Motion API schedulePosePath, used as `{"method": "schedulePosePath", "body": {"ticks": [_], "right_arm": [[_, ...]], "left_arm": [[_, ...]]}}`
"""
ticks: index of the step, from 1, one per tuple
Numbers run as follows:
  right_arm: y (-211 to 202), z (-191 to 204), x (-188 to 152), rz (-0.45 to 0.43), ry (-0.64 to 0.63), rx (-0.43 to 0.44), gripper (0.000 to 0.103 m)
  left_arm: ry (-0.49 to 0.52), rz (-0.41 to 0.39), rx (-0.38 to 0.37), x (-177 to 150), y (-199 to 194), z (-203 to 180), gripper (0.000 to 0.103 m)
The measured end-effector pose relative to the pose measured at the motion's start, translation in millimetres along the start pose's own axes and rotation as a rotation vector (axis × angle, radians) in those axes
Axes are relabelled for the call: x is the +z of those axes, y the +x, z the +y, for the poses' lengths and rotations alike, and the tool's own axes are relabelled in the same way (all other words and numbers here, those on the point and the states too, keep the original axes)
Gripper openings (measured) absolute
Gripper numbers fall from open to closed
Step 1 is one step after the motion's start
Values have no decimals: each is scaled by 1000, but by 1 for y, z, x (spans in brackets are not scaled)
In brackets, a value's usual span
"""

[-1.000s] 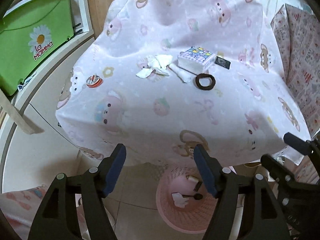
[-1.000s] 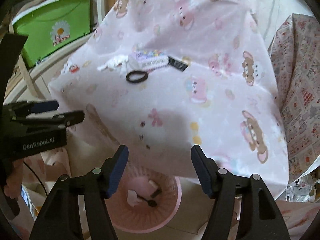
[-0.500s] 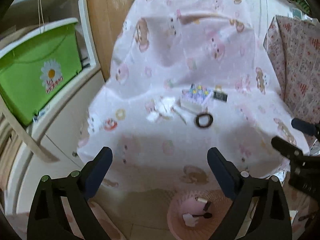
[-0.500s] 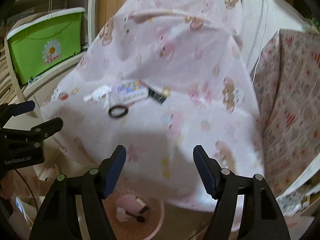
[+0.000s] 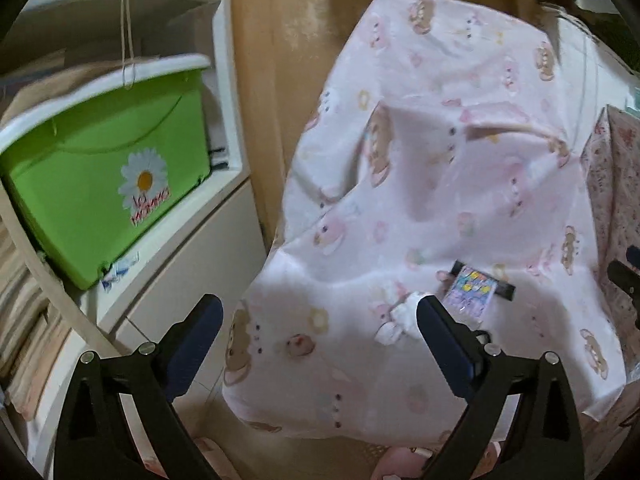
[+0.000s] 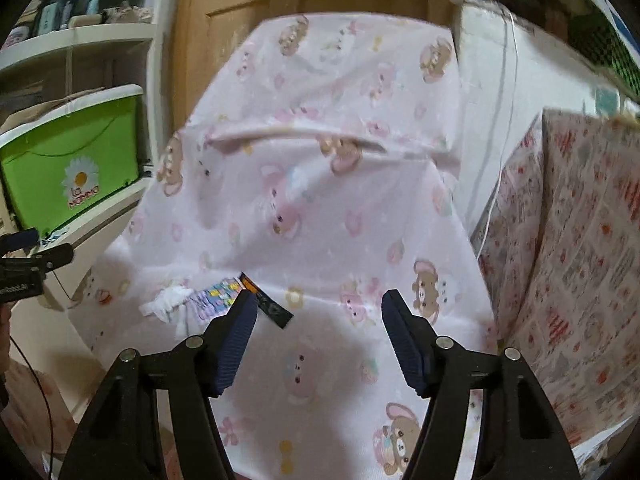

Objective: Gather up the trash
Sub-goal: 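Raise both tools back toward the items on the cloth, then move the left gripper onto the small round coil and close it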

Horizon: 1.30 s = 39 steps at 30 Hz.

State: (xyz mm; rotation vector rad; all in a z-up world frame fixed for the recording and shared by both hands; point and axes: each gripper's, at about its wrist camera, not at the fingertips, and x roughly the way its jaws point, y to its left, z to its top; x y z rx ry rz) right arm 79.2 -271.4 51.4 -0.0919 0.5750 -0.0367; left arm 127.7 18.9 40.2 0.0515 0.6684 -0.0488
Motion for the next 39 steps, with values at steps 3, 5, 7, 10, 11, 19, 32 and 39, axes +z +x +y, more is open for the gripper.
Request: {"method": "schedulePosePath", "body": {"ticks": [3, 5, 7, 10, 11, 19, 32, 39], "right_arm": [[21, -6, -17, 77, 22, 5, 67], [32, -8, -27, 109, 20, -6, 67], [38, -10, -32, 116, 9, -41, 68], [38, -16, -34, 109, 18, -31, 74], [38, -18, -35, 102, 26, -29, 76], [49, -21, -34, 138, 64, 10, 77], [62, 0, -39, 177, 7, 54, 82], [68, 12, -38, 189, -19, 65, 82]], "left_arm": [[-39, 78, 0, -14, 21, 9, 97], [-81, 131, -30, -21, 33, 14, 96], [-117, 169, -56, -23, 42, 18, 94], [-188, 214, -91, -25, 53, 27, 78], [-203, 223, -93, -25, 56, 29, 74], [-343, 303, -114, -17, 80, 58, 56], [-361, 396, -148, -20, 105, 68, 55], [-292, 408, -109, -19, 119, 55, 47]]}}
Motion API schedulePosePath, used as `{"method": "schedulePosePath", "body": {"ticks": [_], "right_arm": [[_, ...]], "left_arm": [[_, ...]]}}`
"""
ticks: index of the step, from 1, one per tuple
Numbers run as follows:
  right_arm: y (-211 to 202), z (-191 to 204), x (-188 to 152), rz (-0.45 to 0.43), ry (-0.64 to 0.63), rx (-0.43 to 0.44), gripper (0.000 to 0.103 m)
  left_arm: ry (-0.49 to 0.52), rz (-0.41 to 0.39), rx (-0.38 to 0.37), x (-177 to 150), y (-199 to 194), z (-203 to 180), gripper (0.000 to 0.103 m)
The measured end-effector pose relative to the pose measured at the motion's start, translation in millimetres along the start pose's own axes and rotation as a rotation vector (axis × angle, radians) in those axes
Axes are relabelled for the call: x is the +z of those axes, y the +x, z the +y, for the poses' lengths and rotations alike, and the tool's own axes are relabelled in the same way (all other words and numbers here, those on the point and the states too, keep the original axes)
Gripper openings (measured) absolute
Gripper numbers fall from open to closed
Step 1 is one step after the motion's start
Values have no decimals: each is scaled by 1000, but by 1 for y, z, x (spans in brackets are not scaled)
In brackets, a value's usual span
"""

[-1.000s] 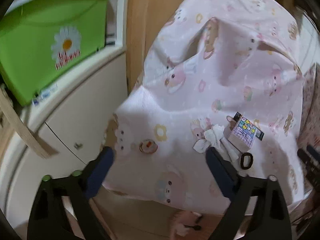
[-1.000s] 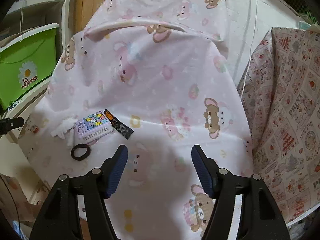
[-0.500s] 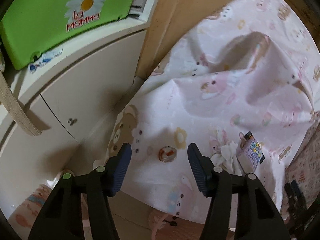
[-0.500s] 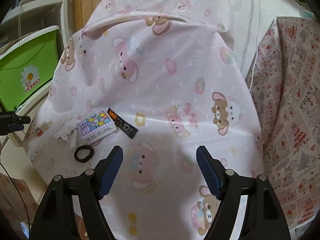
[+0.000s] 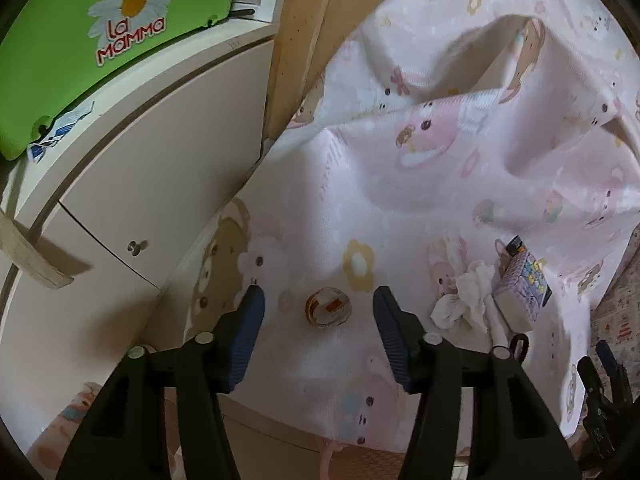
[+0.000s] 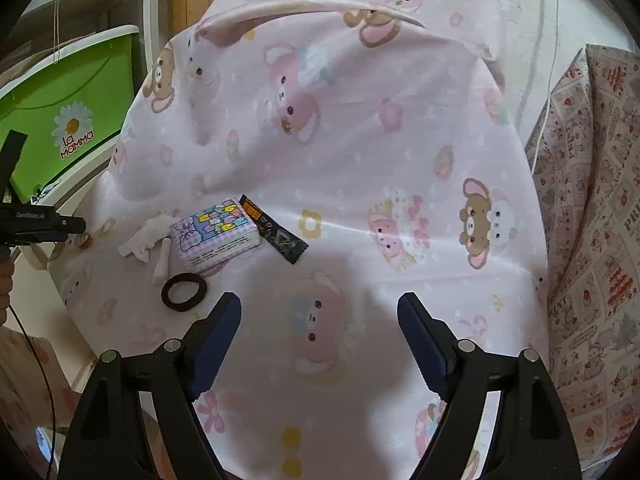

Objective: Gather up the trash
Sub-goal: 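Move the left gripper onto the small round coil and close it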

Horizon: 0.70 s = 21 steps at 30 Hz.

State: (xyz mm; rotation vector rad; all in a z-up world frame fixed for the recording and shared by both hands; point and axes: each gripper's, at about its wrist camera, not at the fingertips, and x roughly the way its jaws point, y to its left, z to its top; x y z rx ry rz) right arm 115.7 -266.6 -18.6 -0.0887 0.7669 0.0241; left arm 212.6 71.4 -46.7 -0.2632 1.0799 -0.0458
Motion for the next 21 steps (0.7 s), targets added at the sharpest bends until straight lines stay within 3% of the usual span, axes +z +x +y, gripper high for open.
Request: {"method": "schedulePosePath", "body": {"ticks": [5, 9, 14, 17, 21], "right_arm": [[0, 4, 1, 2, -7, 12, 83], [0, 8, 0, 0, -23, 14, 83], [0, 12, -3, 0, -43, 12, 83], [0, 14, -5, 2, -48, 12, 83], [-1, 14, -4, -1, -49, 10, 83]], "left_arm": [[-3, 14, 7, 2, 7, -1, 37], [8, 16, 27, 2, 11, -3, 37], [95, -6, 97, -2, 14, -17, 37], [120, -8, 108, -3, 15, -20, 18], [123, -39, 87, -4, 2, -21, 13]]}}
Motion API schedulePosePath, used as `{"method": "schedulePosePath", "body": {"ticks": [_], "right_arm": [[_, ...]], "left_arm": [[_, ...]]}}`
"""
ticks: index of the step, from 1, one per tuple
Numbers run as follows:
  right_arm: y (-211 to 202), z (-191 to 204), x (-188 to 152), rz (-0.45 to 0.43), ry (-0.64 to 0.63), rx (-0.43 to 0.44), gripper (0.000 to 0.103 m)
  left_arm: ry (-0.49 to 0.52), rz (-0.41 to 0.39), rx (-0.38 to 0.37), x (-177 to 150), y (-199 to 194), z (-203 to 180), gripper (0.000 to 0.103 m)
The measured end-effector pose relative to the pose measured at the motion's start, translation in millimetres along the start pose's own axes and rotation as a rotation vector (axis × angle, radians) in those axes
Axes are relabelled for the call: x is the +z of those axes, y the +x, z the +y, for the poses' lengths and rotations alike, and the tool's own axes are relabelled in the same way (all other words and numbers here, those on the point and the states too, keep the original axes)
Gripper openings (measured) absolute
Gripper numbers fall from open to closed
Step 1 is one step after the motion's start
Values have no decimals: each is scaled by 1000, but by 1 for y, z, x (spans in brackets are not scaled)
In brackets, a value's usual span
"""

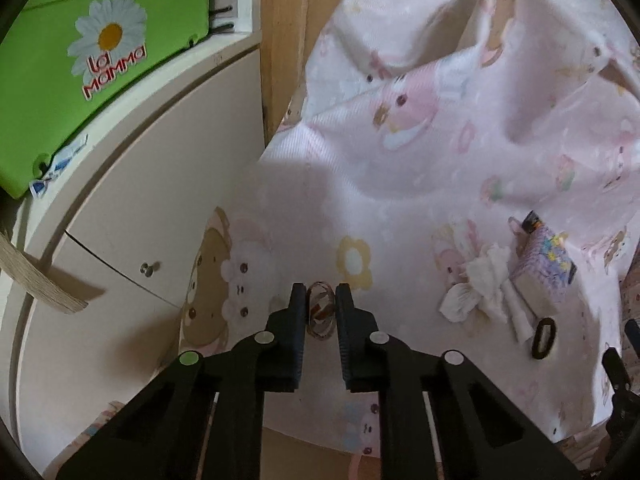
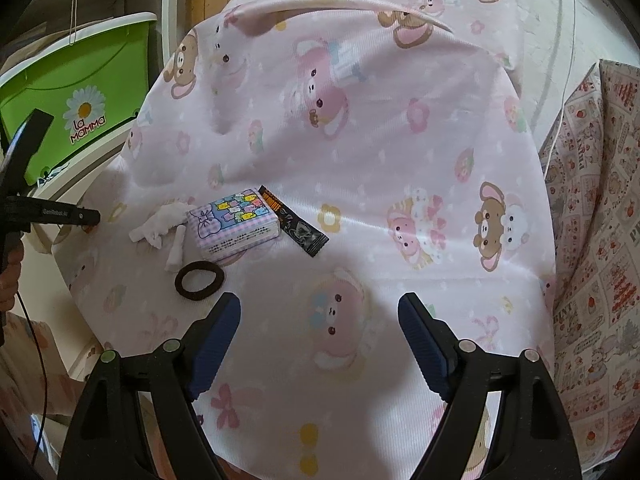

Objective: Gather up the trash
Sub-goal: 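Move the left gripper onto the small round coil and close it, then close the right gripper on the black hair tie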

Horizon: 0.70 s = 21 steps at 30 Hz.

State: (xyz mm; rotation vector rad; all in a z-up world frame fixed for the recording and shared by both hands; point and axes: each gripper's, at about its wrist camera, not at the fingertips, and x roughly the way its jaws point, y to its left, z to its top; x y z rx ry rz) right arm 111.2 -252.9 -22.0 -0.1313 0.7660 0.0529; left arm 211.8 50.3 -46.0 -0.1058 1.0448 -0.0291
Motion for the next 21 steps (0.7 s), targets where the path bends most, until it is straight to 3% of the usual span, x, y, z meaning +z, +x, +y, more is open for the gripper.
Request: {"method": "schedulePosePath", "body": {"ticks": [6, 13, 21], "right_arm": [[-2, 2, 1, -9, 8, 44, 83], [14, 22, 9, 32, -30, 199, 85], [43, 53, 9, 106, -58, 208, 85]], "left_arm": [[20, -121, -39, -6, -42, -6, 14], [100, -260, 62, -19, -66, -26, 14], [132, -300, 40, -18, -73, -34, 14]]}}
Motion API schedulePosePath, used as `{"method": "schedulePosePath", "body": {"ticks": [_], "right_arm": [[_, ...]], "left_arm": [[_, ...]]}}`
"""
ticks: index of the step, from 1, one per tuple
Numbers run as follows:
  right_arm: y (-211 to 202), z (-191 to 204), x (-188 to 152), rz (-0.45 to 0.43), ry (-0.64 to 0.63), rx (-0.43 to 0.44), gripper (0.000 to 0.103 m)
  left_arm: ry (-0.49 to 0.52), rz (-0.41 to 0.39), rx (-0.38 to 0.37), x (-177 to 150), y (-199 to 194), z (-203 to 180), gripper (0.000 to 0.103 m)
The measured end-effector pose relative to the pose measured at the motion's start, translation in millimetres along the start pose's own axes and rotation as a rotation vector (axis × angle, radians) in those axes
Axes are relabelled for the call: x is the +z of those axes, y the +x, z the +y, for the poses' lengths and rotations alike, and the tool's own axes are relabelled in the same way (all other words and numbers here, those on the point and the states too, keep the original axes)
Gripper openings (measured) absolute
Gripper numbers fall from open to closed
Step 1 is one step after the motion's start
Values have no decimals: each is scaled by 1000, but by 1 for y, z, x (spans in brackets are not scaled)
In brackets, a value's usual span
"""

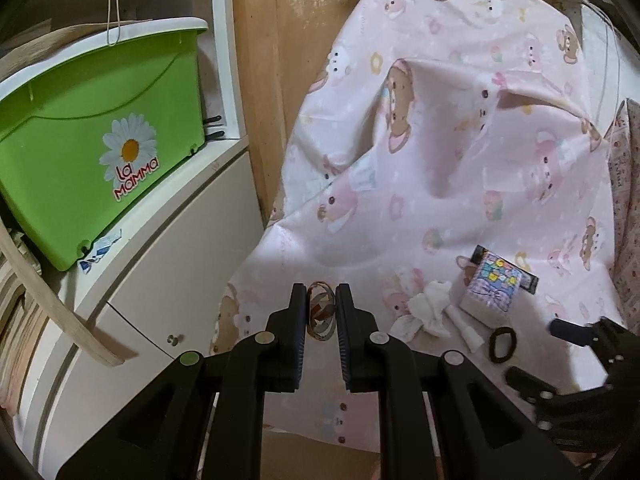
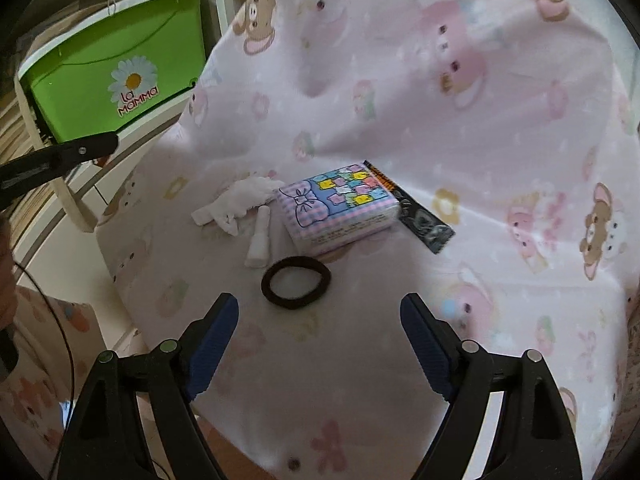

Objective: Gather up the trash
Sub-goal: 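Close the right gripper on the black hair tie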

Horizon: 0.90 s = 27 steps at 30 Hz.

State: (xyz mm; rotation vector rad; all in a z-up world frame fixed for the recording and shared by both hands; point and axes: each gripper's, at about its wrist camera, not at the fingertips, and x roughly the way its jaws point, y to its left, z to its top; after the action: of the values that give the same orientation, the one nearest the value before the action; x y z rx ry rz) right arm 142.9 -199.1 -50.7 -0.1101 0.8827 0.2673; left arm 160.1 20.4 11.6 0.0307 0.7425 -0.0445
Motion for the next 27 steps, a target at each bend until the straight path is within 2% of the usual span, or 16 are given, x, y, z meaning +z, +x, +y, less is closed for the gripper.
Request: {"method": "schedulePosePath", "body": {"ticks": [4, 7, 9, 12, 13, 17, 27], "right_arm": [[11, 7, 5, 6, -32, -41, 84], [20, 7, 7, 30, -27, -42, 71], [23, 6, 7, 33, -20, -38, 67], [22, 6, 8, 30, -23, -30, 48], [22, 6, 8, 29, -28, -30, 36], [20, 2, 7, 31, -12, -10, 13], [-21, -15, 2, -66, 47, 26, 12]], "left_arm": [[-23, 8, -8, -1, 2, 2, 14], [-35, 7, -4, 0, 3, 5, 14], [-37, 3, -1, -1, 2, 6, 14], [-40, 6, -1, -1, 2, 8, 14], [-41, 7, -3, -1, 2, 8, 14], [-40, 9, 1, -2, 2, 9, 14], [-20, -2, -22, -6, -8, 4, 14]]}}
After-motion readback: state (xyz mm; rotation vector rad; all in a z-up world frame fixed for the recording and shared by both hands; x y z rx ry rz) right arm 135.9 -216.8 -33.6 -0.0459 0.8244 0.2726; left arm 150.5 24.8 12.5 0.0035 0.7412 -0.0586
